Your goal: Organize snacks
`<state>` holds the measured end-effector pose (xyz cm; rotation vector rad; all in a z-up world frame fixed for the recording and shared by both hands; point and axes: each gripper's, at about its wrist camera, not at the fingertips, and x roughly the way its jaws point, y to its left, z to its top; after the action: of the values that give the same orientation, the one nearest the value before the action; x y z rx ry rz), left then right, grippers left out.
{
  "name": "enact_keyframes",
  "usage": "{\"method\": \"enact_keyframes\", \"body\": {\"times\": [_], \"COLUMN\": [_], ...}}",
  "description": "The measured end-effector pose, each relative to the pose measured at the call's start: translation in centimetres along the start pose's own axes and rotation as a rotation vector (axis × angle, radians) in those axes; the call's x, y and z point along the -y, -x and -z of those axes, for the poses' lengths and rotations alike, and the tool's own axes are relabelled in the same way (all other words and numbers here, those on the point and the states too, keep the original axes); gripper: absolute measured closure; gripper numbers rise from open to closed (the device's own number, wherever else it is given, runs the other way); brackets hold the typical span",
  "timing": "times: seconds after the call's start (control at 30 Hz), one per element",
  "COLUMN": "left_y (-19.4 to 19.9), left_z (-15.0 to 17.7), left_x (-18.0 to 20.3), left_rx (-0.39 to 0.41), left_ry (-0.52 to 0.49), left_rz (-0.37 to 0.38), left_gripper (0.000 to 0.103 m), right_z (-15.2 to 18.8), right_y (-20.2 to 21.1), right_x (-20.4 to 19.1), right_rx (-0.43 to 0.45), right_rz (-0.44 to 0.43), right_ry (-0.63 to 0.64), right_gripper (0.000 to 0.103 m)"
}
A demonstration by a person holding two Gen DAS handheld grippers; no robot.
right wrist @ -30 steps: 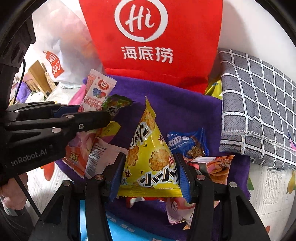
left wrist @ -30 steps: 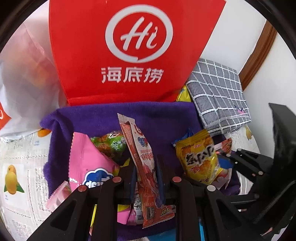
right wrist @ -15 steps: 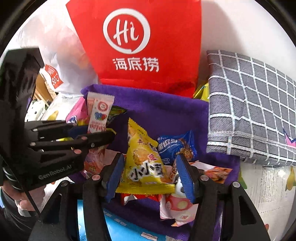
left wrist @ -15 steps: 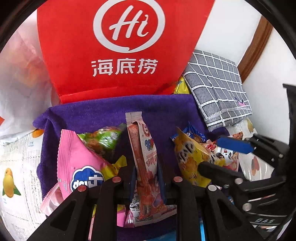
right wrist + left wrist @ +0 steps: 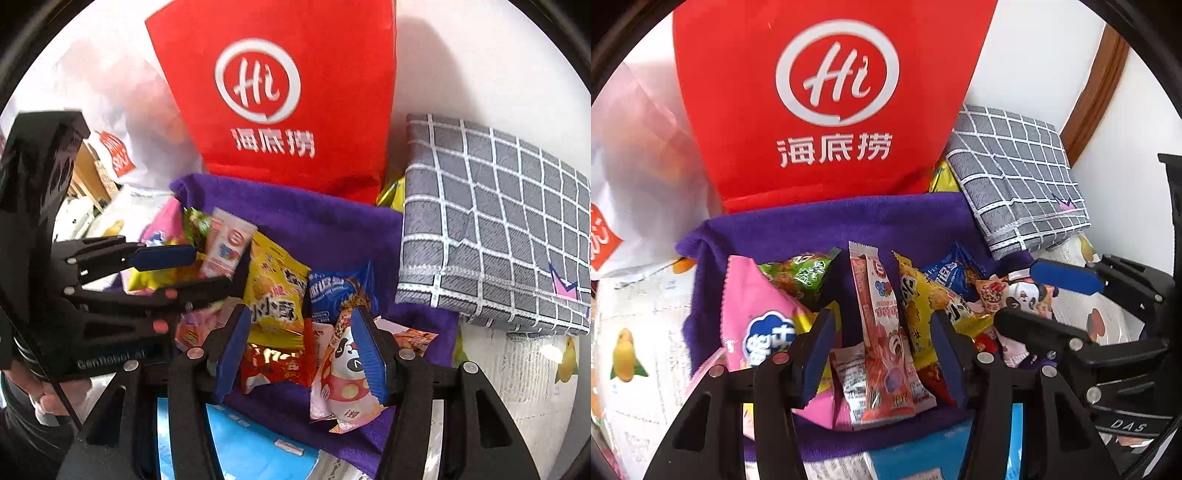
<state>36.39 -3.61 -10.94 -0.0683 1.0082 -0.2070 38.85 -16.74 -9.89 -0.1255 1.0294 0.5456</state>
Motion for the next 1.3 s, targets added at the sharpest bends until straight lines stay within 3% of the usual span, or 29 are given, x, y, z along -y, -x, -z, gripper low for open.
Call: {"method": "enact_keyframes", "body": {"times": [0.57, 0.87, 0.97, 1.13, 1.3], "left_y": [8.3, 13.6, 15.3, 17.6, 19.7], "left_z": [3.8, 7.0, 8.4, 10.6, 13.1], "left_x": [0.9, 1.4, 1.9, 2.9, 3.8], "left_rx": [0.066, 0.135, 0.156, 0.191, 0.234], "left_ry": [0.021, 0.040, 0.042, 0.041, 0.037], "left_rz": [-0.046, -0.062, -0.058, -0.060, -0.094], "left_gripper": [0.048, 0.039, 0.036, 0.029, 0.016], "right_z": [0.4, 4.2, 6.1, 9.7, 13.2], "right_y": [7.2, 12.3, 14.6, 17.9, 20.2], "right_x": [-3.6, -5.1, -5.6, -7.2, -9.0], "right_rx": [0.115, 0.159, 0.170, 0.204, 0.241], "right_rz": [0.058, 0.137, 0.121, 0.153, 0.269], "right_ry": [-0.002, -0.094, -0.124, -0.155, -0.161], "right_gripper": [0.046, 0.045, 0.045, 0.034, 0.016]}}
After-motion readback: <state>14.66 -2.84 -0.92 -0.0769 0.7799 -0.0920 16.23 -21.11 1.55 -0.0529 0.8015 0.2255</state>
